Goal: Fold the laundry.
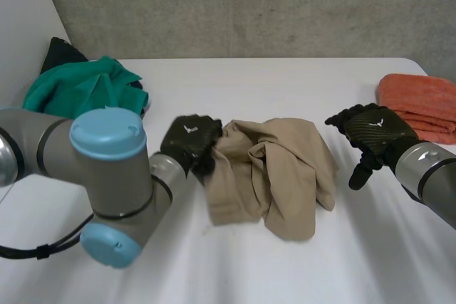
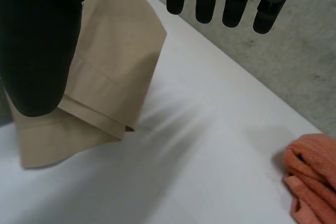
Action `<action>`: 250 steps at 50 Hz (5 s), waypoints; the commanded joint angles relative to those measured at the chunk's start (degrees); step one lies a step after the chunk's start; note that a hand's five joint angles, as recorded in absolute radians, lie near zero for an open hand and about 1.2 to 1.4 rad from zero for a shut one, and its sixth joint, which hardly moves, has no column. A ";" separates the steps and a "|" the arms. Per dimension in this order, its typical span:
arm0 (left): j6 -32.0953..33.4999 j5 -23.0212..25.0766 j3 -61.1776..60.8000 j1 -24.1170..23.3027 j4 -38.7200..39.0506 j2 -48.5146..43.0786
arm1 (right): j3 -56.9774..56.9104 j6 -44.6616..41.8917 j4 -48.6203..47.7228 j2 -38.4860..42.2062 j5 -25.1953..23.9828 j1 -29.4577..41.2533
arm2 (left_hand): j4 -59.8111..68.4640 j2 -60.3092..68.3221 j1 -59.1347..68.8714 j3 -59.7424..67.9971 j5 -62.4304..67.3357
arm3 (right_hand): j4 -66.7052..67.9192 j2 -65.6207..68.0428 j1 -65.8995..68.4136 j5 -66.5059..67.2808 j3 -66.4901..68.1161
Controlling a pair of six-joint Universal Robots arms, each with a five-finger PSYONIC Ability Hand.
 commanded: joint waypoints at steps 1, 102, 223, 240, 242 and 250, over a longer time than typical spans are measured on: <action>5.98 -9.69 5.34 5.03 1.55 2.65 | -0.45 -0.58 -1.82 -0.76 2.49 0.09 | 11.84 11.96 15.96 12.35 15.67 | -1.97 -1.75 -2.70 -2.65 -1.69; 3.18 9.29 2.09 7.15 1.73 -1.38 | -2.83 -29.85 23.40 -1.72 7.94 9.23 | -53.74 -53.62 -49.62 -53.23 -49.91 | 68.03 68.25 67.30 67.35 68.31; 0.81 -4.07 2.80 -11.40 0.23 -5.87 | 6.41 -36.00 -13.07 13.92 -16.05 -12.30 | 11.84 11.96 15.96 12.35 15.67 | 68.01 68.23 67.27 67.33 68.28; 0.81 -3.63 6.49 -2.96 0.15 22.42 | -16.25 -8.07 -4.47 -11.12 -9.28 -10.72 | 11.84 11.96 15.96 12.35 15.67 | 68.03 68.25 67.30 67.35 68.31; 0.72 -3.63 7.89 -3.05 0.06 25.49 | -22.40 -4.46 0.27 -13.24 -9.99 -11.16 | 11.84 11.96 15.96 12.35 15.67 | 68.03 68.25 67.30 67.35 68.31; 0.63 -3.72 12.20 -2.70 -0.47 33.59 | -33.67 -1.72 6.26 -14.47 -10.52 -11.42 | 11.84 11.96 15.96 12.35 15.67 | 68.03 68.25 67.30 67.35 68.31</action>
